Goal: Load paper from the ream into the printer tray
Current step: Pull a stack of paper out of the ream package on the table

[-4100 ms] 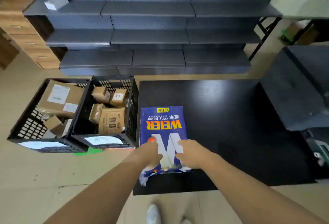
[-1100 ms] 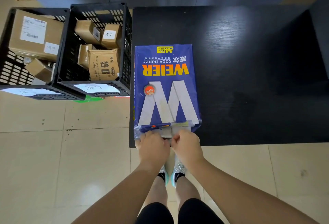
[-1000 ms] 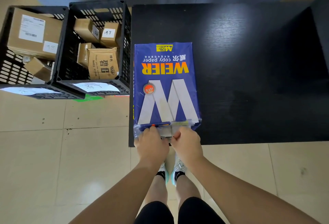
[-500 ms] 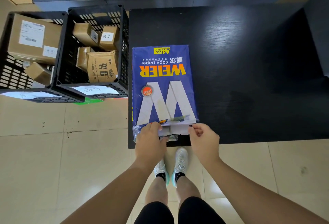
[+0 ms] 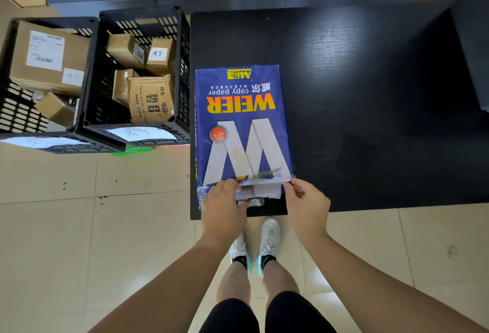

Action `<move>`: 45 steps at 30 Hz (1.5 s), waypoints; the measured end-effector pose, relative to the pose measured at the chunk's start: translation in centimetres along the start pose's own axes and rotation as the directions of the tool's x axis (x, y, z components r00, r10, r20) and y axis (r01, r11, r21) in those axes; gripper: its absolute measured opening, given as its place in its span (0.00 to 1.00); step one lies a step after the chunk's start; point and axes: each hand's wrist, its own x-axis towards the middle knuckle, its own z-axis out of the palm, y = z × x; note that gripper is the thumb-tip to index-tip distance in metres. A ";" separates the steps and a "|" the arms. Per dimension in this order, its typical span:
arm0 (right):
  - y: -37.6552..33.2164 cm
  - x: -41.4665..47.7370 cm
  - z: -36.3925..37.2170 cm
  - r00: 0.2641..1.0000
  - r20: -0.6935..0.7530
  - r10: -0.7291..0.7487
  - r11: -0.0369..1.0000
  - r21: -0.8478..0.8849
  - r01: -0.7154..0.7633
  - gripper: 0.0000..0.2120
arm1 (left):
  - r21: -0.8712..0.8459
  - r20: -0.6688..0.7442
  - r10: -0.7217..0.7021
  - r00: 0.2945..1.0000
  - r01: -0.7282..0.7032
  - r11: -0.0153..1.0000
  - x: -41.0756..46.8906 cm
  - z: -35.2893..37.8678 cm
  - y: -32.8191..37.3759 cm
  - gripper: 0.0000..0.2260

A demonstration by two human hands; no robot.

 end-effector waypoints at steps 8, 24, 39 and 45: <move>-0.4 0.0 0.3 0.997 -0.031 0.068 0.997 0.032 -0.067 0.07 | -0.007 -0.005 0.001 1.000 -0.001 1.000 0.0 -0.1 0.0 0.13; 1.7 -0.2 -1.6 0.902 0.268 0.339 0.922 0.095 -0.375 0.06 | -0.037 0.014 -0.022 1.000 0.022 0.999 -1.0 -0.7 -0.7 0.12; 1.3 0.6 -1.7 0.900 0.350 0.258 0.955 0.050 -0.293 0.02 | -0.530 -0.013 -0.519 0.855 0.434 0.729 -2.4 -1.8 -3.4 0.11; 2.3 -0.2 -2.5 0.863 0.420 0.280 0.949 0.013 -0.315 0.03 | -0.611 0.141 -0.623 0.769 0.563 0.556 -2.9 -1.8 -3.8 0.18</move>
